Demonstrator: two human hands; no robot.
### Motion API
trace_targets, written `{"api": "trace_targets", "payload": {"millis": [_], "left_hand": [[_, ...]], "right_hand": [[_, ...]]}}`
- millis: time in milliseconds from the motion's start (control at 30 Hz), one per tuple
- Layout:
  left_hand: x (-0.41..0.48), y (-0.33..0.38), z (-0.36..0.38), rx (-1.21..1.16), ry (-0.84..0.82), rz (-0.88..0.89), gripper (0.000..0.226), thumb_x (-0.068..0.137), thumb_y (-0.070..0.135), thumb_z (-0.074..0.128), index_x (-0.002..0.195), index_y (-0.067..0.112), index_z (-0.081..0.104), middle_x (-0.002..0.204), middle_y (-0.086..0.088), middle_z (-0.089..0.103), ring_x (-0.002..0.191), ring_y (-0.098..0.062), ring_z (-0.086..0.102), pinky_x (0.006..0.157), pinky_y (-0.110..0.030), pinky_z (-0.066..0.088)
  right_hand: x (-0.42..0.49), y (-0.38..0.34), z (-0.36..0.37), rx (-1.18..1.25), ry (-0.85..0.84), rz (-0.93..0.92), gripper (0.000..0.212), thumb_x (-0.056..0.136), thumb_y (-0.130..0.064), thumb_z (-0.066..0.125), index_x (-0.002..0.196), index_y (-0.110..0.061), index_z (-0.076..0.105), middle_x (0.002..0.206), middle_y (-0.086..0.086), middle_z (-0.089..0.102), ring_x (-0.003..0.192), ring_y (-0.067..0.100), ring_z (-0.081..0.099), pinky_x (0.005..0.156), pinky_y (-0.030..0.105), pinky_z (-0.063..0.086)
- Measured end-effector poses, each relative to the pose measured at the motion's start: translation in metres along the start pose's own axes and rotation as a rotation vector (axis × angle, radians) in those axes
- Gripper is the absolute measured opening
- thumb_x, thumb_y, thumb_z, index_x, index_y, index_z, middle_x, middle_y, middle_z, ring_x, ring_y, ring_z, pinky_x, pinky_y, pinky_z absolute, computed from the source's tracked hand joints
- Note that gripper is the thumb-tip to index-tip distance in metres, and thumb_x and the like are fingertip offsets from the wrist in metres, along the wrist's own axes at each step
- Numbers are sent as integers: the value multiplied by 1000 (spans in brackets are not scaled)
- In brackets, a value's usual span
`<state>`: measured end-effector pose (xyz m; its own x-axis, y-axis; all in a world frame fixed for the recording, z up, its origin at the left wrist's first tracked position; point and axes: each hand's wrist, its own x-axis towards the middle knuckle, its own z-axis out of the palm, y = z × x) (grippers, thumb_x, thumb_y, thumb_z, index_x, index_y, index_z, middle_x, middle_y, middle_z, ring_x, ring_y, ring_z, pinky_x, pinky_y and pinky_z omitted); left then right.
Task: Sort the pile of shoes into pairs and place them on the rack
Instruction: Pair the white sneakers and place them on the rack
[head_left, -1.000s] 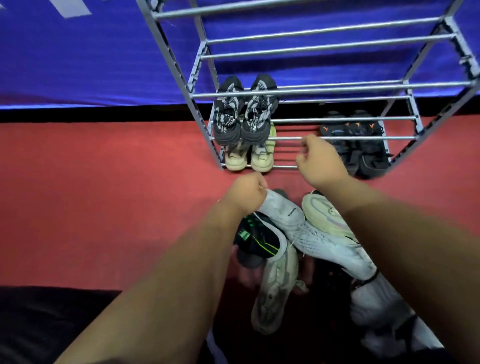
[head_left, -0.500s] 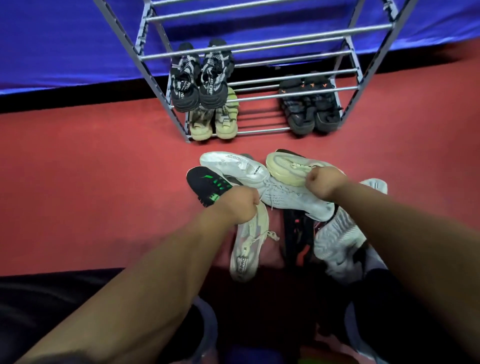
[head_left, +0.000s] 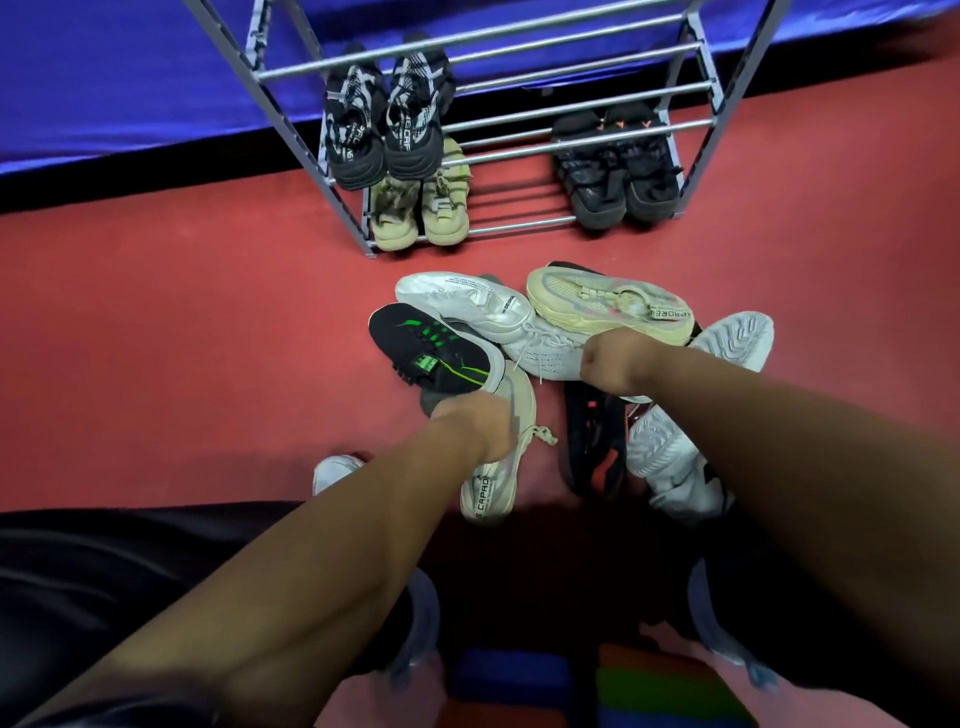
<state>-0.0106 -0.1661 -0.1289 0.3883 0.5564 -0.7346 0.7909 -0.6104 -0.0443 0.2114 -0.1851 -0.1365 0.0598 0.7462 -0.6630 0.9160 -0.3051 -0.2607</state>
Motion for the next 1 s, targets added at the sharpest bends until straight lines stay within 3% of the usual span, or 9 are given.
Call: {"api": "trace_targets", "payload": {"millis": [100, 200, 333, 500, 633, 700, 800, 867, 1000], "left_hand": [[-1, 4, 23, 10, -195, -178, 37, 98, 26, 59, 133, 16, 67, 136, 0, 65, 123, -29, 66, 94, -44, 53], [-1, 3, 39, 21, -292, -191, 40, 96, 16, 65, 136, 14, 66, 133, -2, 67, 121, -30, 67, 96, -45, 54], [0, 5, 41, -9, -240, -199, 39, 98, 9, 63, 137, 13, 63, 140, -3, 64, 128, -30, 63, 97, -45, 53], [1, 6, 24, -27, -130, -230, 42, 99, 11, 57, 141, 14, 61, 146, -3, 60, 132, -29, 60, 100, -43, 53], [5, 21, 5, -40, -36, -51, 30, 99, 17, 54, 123, 15, 71, 128, -3, 68, 119, -30, 66, 87, -40, 56], [7, 37, -5, -66, -10, 60, 28, 99, 20, 53, 119, 11, 71, 121, -8, 69, 113, -32, 68, 83, -39, 54], [8, 59, -11, -100, 36, 177, 31, 98, 27, 54, 120, 11, 69, 118, -12, 70, 110, -35, 68, 81, -39, 53], [9, 67, -11, -127, 39, 213, 28, 97, 29, 55, 114, 11, 68, 111, -12, 69, 108, -36, 67, 77, -37, 49], [17, 72, -5, -271, -17, 262, 29, 98, 34, 61, 105, 6, 62, 102, -14, 67, 106, -39, 66, 74, -34, 45]], "right_hand": [[0, 6, 3, -22, 0, 24, 25, 97, -25, 52, 84, -9, 64, 92, 13, 69, 88, 31, 65, 72, 35, 51], [2, 12, 3, -31, 32, 53, 22, 95, -21, 52, 76, -12, 58, 82, 8, 62, 80, 29, 61, 66, 34, 46], [1, 18, -1, -112, 21, 98, 20, 91, -29, 55, 76, -17, 57, 81, 3, 59, 85, 30, 62, 77, 37, 56], [-8, 18, -11, -142, 28, 164, 27, 94, -33, 51, 86, -12, 65, 97, 7, 67, 85, 27, 62, 77, 36, 53], [-15, 34, -36, -58, 352, 348, 31, 97, -39, 53, 107, -14, 68, 106, 12, 63, 98, 36, 59, 84, 39, 52], [-20, 46, -41, -142, 492, 486, 41, 95, -39, 55, 124, -11, 64, 125, 18, 58, 116, 41, 54, 97, 47, 46], [-19, 73, -41, -23, 403, 781, 59, 90, -43, 57, 139, -12, 53, 141, 19, 46, 131, 43, 45, 108, 52, 39], [-22, 84, -39, 97, 224, 797, 68, 88, -43, 57, 146, -7, 53, 143, 19, 51, 135, 42, 50, 108, 50, 44], [-34, 73, -49, 230, 264, 608, 33, 94, -23, 59, 110, 2, 73, 102, 20, 72, 103, 37, 72, 88, 40, 59]]}}
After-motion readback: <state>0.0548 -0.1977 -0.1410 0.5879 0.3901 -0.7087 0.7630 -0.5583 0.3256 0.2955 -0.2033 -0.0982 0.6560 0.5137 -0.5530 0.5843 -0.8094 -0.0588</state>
